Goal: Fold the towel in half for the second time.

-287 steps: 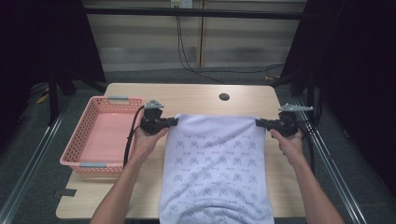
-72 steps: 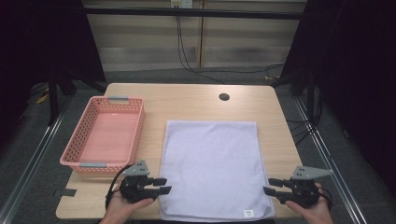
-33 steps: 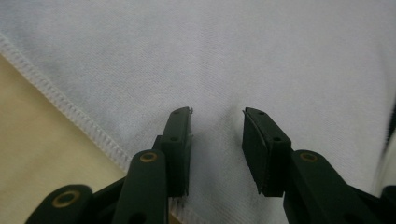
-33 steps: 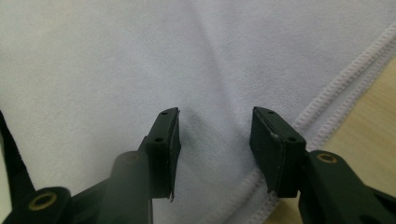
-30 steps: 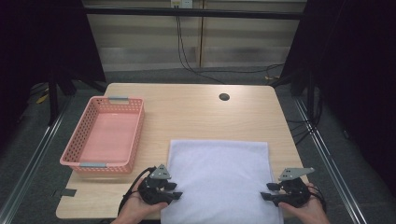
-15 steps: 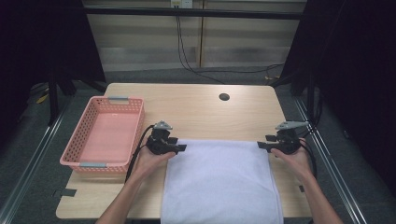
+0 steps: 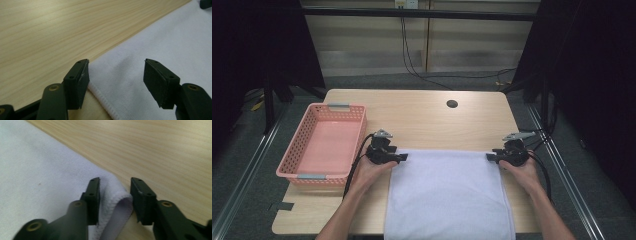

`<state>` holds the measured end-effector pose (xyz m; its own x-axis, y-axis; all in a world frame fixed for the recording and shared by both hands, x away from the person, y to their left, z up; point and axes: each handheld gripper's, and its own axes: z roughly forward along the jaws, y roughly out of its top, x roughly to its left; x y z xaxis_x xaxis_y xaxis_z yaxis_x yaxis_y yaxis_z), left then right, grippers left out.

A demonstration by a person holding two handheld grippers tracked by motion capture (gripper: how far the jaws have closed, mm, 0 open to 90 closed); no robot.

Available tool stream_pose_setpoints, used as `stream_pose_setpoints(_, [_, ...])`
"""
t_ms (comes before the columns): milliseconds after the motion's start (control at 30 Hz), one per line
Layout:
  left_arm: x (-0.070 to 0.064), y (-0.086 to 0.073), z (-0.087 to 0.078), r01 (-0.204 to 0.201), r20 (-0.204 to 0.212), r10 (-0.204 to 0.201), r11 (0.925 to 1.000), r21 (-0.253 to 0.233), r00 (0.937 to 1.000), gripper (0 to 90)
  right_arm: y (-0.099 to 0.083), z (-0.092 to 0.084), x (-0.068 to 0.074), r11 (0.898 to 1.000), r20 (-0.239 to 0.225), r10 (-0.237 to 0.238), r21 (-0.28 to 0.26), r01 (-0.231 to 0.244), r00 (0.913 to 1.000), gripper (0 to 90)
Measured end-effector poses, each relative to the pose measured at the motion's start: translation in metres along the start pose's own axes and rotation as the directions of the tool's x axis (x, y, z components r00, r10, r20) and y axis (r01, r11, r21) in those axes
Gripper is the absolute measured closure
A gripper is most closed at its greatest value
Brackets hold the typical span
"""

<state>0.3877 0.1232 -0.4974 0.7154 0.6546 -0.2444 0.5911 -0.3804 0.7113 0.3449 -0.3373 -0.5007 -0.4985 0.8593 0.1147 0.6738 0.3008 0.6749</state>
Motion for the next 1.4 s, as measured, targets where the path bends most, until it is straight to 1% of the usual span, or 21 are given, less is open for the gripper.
stream_pose_setpoints(67, [0.002,-0.002,-0.001,0.015,-0.003,-0.015,0.9999,-0.002,0.9999,35.6,0.0,0.0,0.001,1.0,-0.015,0.008,0.004,-0.008,0.9999,75.3])
stream_pose_setpoints(100, [0.003,-0.003,-0.001,0.004,-0.014,-0.004,1.0,0.002,0.9999,35.6,0.0,-0.001,0.002,1.0,-0.018,0.016,0.007,-0.016,0.9997,79.3])
stream_pose_setpoints(133, [0.004,-0.004,-0.001,0.008,-0.017,-0.008,1.0,0.002,0.9998,35.6,0.0,0.0,0.003,1.0,-0.025,0.008,0.002,-0.008,0.9997,81.0])
stream_pose_setpoints(167, [0.007,-0.005,-0.002,0.019,-0.011,-0.019,0.9998,-0.003,0.9998,35.3,0.0,0.0,0.003,1.0,-0.019,0.014,0.006,-0.014,0.9997,81.8])
stream_pose_setpoints(233, [0.01,-0.005,-0.001,0.03,-0.024,-0.03,0.9994,-0.016,0.9993,35.7,0.0,0.0,0.003,1.0,-0.028,0.014,0.0,-0.014,0.9995,83.0])
stream_pose_setpoints(300, [0.011,-0.004,0.0,0.023,-0.022,-0.024,0.9993,-0.031,0.9995,38.7,0.0,0.0,0.002,1.0,-0.03,0.018,0.002,-0.018,0.9994,83.0])
stream_pose_setpoints(433, [0.011,-0.003,0.007,-0.012,-0.014,0.012,0.9997,-0.02,0.9998,45.4,0.0,0.001,0.002,1.0,-0.029,0.018,-0.002,-0.018,0.9994,82.7])
stream_pose_setpoints(533, [0.009,-0.003,0.008,-0.046,0.003,0.046,0.9989,-0.01,0.9989,53.4,0.0,0.001,0.001,1.0,-0.036,0.021,-0.005,-0.021,0.9991,82.4])
stream_pose_setpoints(600, [0.009,-0.003,0.008,-0.069,0.014,0.069,0.9976,-0.007,0.9975,63.9,0.0,0.001,0.001,1.0,-0.037,0.025,-0.005,-0.025,0.999,82.5])
stream_pose_setpoints(667, [0.007,-0.003,0.008,-0.07,0.047,0.069,0.9976,0.006,0.9965,76.7,0.0,0.001,0.001,1.0,-0.034,0.025,-0.007,-0.025,0.9991,82.7])
stream_pose_setpoints(733, [0.006,-0.002,0.005,-0.05,0.071,0.051,0.9987,-0.009,0.9962,83.0,0.001,-0.001,0.001,0.999,-0.037,0.036,-0.01,-0.036,0.9987,83.3])
stream_pose_setpoints(767, [0.005,0.0,0.002,-0.034,0.081,0.036,0.999,-0.029,0.9961,83.7,0.002,-0.003,0.0,0.999,-0.044,0.037,-0.026,-0.039,0.9983,83.5])
stream_pose_setpoints(800, [0.005,0.002,-0.003,-0.034,0.08,0.037,0.9983,-0.047,0.9961,84.2,0.003,-0.006,0.0,0.998,-0.05,0.047,-0.04,-0.049,0.9976,83.8])
stream_pose_setpoints(833, [0.005,0.002,-0.003,-0.034,0.08,0.037,0.9983,-0.047,0.9961,84.4,0.004,-0.009,-0.002,0.996,-0.06,0.056,-0.06,-0.06,0.9967,84.0])
stream_pose_setpoints(867, [0.005,0.006,-0.012,-0.024,0.085,0.031,0.9967,-0.078,0.9959,84.6,0.006,-0.013,-0.003,0.994,-0.068,0.065,-0.079,-0.071,0.9956,84.2])
stream_pose_setpoints(933, [0.006,0.011,-0.021,-0.007,0.105,0.019,0.9932,-0.116,0.9943,84.7,0.009,-0.02,-0.005,0.992,-0.076,0.07,-0.104,-0.077,0.9947,84.3])
stream_pose_setpoints(1067, [0.005,0.026,-0.033,-0.032,0.087,0.044,0.99,-0.137,0.9952,84.7,0.02,-0.03,-0.005,0.984,-0.087,0.066,-0.16,-0.079,0.994,84.5])
stream_pose_setpoints(1200, [0.006,0.042,-0.044,-0.04,0.071,0.053,0.9831,-0.179,0.996,84.7,0.038,-0.038,-0.008,0.976,-0.077,0.062,-0.204,-0.077,0.9951,84.7])
stream_pose_setpoints(1267, [0.007,0.047,-0.046,-0.047,0.064,0.06,0.9822,-0.182,0.9962,84.7,0.048,-0.042,-0.01,0.972,-0.071,0.064,-0.222,-0.078,0.9954,84.8])
stream_pose_setpoints(1300, [0.01,0.054,-0.049,-0.053,0.058,0.065,0.9791,-0.196,0.9961,84.7,0.053,-0.043,-0.012,0.97,-0.07,0.059,-0.233,-0.073,0.9958,84.8])
stream_pose_setpoints(1400, [0.016,0.066,-0.049,-0.036,0.055,0.05,0.9739,-0.224,0.9972,84.7,0.066,-0.044,-0.016,0.966,-0.067,0.056,-0.25,-0.071,0.9962,84.9])
